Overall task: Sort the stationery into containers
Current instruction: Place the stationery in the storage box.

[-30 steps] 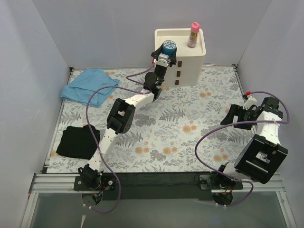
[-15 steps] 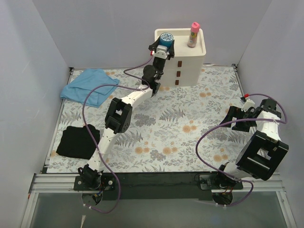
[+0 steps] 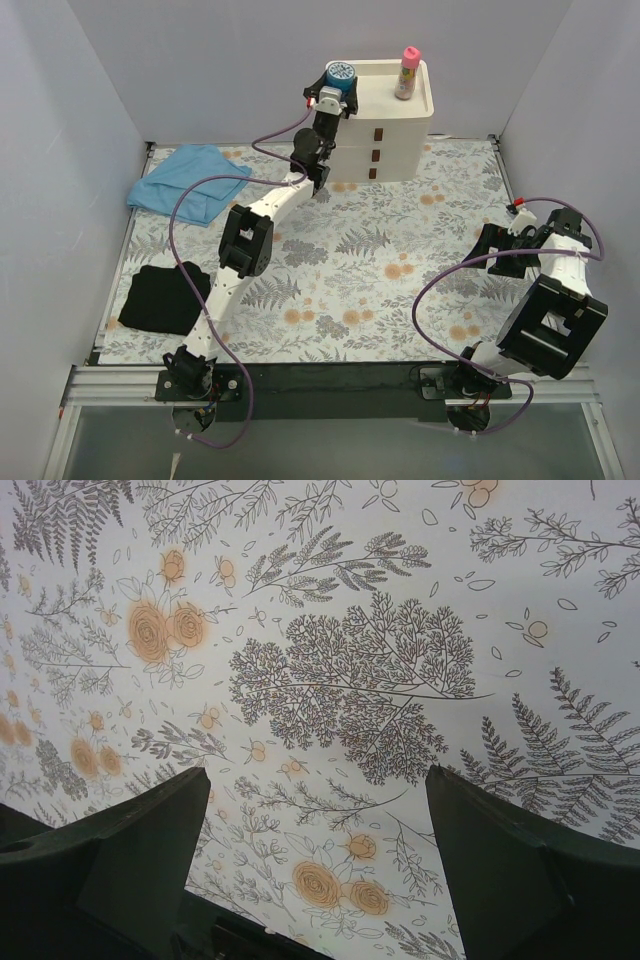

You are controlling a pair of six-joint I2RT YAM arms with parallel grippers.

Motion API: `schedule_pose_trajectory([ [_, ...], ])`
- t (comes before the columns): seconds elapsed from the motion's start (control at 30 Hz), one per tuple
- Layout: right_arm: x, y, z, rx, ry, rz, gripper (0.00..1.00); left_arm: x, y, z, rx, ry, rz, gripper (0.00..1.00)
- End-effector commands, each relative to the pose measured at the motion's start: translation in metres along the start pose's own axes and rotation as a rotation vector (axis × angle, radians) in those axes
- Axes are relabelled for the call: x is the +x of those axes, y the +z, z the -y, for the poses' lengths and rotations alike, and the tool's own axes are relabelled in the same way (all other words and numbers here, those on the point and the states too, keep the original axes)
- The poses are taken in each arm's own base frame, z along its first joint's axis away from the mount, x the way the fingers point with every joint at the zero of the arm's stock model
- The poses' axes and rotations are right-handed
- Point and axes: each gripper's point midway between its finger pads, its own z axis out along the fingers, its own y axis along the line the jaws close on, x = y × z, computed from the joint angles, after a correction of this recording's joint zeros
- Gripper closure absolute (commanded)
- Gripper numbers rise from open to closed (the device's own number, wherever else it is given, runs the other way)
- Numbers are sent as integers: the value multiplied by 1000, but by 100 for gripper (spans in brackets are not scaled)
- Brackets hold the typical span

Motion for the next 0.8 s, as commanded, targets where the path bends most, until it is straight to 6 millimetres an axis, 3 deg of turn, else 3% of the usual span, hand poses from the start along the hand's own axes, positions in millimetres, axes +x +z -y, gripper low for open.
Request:
schedule_pose_trajectory([
  [0.0,-9,0,3,-2,-5,22,2,-20,6,4,8,-17,40,100],
  [0.5,-4,6,8,-1,7,4,2,9,-5,14,34,-22,-17,100],
  [0.77,-3,8,10,2,9,-2,2,19,-7,17,43,-32,-31,86],
])
